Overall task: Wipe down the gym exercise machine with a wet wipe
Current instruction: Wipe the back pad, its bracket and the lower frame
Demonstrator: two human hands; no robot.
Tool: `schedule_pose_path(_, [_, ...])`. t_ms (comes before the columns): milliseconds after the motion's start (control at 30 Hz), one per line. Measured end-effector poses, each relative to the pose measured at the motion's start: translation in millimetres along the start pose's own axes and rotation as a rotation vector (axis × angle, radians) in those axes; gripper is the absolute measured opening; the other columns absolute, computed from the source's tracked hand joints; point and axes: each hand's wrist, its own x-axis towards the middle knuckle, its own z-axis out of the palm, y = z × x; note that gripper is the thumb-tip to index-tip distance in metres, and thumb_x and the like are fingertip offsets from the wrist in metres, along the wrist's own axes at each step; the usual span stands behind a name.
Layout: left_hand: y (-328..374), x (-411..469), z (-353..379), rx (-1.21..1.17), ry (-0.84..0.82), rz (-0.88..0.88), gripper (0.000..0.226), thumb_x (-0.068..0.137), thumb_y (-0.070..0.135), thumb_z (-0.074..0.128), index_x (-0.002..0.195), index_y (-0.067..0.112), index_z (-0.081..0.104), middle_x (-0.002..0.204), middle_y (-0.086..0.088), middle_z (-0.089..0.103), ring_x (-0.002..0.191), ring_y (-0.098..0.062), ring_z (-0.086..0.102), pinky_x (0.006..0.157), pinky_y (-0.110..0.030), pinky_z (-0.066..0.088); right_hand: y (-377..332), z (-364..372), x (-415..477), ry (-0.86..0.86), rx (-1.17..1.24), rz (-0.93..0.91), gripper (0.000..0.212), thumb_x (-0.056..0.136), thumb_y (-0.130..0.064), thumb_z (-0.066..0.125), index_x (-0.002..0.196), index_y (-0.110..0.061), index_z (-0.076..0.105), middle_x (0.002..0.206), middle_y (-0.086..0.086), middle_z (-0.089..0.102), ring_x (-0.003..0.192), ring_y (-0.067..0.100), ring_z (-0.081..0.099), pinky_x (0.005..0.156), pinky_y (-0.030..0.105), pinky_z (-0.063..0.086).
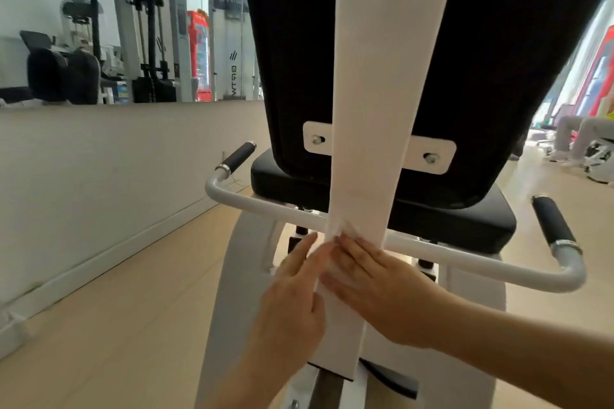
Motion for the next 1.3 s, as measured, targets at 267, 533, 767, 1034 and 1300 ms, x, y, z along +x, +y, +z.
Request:
schedule_pose_path(267, [-6, 16, 23, 0.134, 0.003, 0.054, 0.060, 0.093, 0.019, 0.061, 0.146, 0.031, 0.036, 0.146, 0.011, 0.034, 0.126, -0.009, 0.042, 0.089, -0.011, 0.041, 18, -21, -6, 0.254, 0.288, 0.109, 0.038, 0.087, -0.027, 0.059, 0.123, -0.016, 0.057, 0.130, 0.011, 0.060, 0.123, 0.031, 0.055, 0.107, 0.046, 0.041])
schedule_pose_path(533, [-2, 10, 11, -0.245, 0.102, -0.366, 0.068, 0.084, -0.008, 0.060, 0.130, 0.040, 0.044, 0.109, 0.021, 0.046, 0.099, 0.005, 0.048, 0.077, -0.006, 0.046, 11, 19, 17, 0.104, 0.193, 0.157, 0.070, 0.100, -0.051, 0.037, 0.152, -0.006, 0.024, 0.158, 0.018, 0.025, 0.148, 0.034, 0.017, 0.120, 0.049, 0.008])
schedule_pose_path(767, [32, 33, -22, -0.148, 0.189, -0.283, 0.075, 0.081, -0.015, 0.057, 0.108, 0.053, 0.041, 0.110, 0.021, 0.045, 0.100, 0.007, 0.048, 0.072, -0.003, 0.044, 100, -38, 30, 0.307, -0.231, 0.167, 0.073, 0.101, -0.041, 0.037, 0.153, -0.001, 0.005, 0.160, 0.023, -0.008, 0.146, 0.039, -0.016, 0.116, 0.050, -0.017])
schedule_pose_path(1034, [100, 101, -87, -0.107, 0.428, -0.026, 0.051, 0.089, -0.004, 0.057, 0.109, 0.042, 0.051, 0.106, 0.023, 0.057, 0.103, 0.013, 0.052, 0.081, -0.012, 0.051, 150, -99, 36, 0.418, -0.247, 0.285, 0.074, 0.102, -0.037, 0.031, 0.150, 0.006, -0.006, 0.157, 0.029, -0.015, 0.144, 0.044, -0.018, 0.116, 0.051, -0.012])
schedule_pose_path(1300, [148, 120, -143, -0.043, 0.438, 0.094, 0.081, 0.084, -0.015, 0.051, 0.131, 0.050, 0.039, 0.112, 0.022, 0.056, 0.104, 0.003, 0.054, 0.073, -0.009, 0.048, 214, -162, 26, 0.644, -0.357, 0.433, 0.068, 0.101, -0.037, 0.018, 0.151, 0.003, -0.005, 0.157, 0.026, -0.015, 0.145, 0.039, -0.018, 0.117, 0.049, -0.014])
